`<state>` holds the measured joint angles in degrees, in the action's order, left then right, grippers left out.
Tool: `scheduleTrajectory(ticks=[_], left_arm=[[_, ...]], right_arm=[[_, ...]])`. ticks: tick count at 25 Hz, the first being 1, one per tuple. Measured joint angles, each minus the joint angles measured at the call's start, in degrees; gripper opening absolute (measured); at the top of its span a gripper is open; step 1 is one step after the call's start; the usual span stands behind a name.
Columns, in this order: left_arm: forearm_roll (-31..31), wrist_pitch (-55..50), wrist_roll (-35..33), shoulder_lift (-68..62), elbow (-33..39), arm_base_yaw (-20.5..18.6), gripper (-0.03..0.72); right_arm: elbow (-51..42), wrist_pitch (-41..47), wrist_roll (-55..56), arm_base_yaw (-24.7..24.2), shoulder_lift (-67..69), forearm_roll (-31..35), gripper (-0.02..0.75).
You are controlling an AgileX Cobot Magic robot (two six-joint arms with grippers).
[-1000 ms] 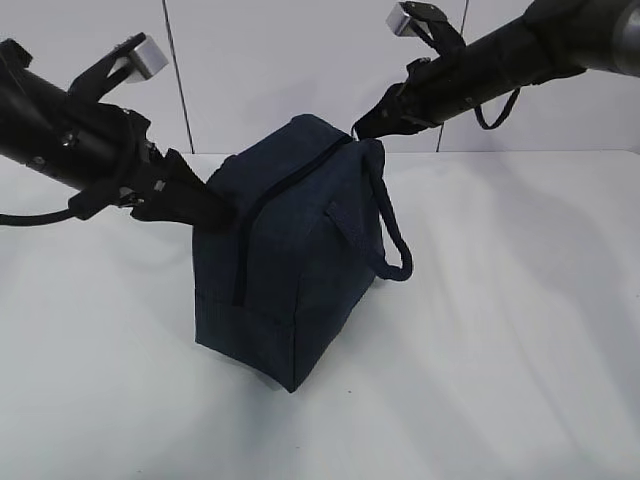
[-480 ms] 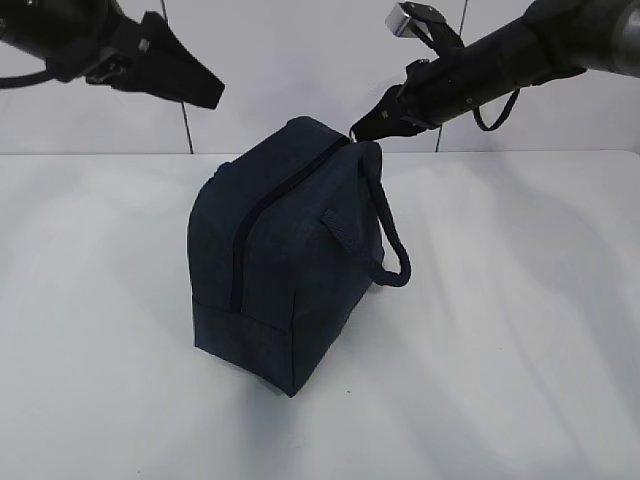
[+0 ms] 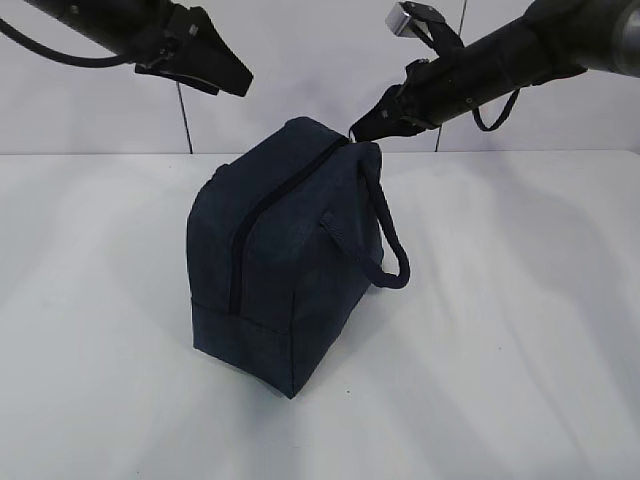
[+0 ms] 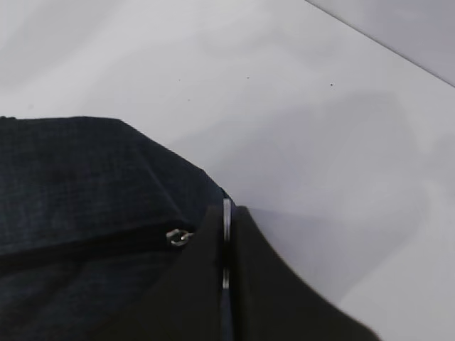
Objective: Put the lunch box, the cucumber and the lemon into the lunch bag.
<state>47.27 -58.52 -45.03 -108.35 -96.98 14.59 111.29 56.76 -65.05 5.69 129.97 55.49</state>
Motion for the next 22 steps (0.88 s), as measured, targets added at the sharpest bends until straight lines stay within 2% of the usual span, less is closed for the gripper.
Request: scheduleTrajectory(ticks=[4, 13, 22], left_arm=[[1.2, -1.4, 0.2, -4.7, -3.7, 0.1, 0.425], [2.7, -1.3, 0.4, -12.1, -10.1, 3.6, 0.422], [4.5, 0.3, 0.6, -16.7, -12.8, 4.6, 0.403]], right_arm=[[0.0, 0.4, 0.0, 0.0, 0.0, 0.0, 0.008], [0.0, 1.0, 0.0, 0.0, 0.0, 0.2, 0.008], [0.0, 1.8, 0.0, 0.0, 0.0, 1.7, 0.008]])
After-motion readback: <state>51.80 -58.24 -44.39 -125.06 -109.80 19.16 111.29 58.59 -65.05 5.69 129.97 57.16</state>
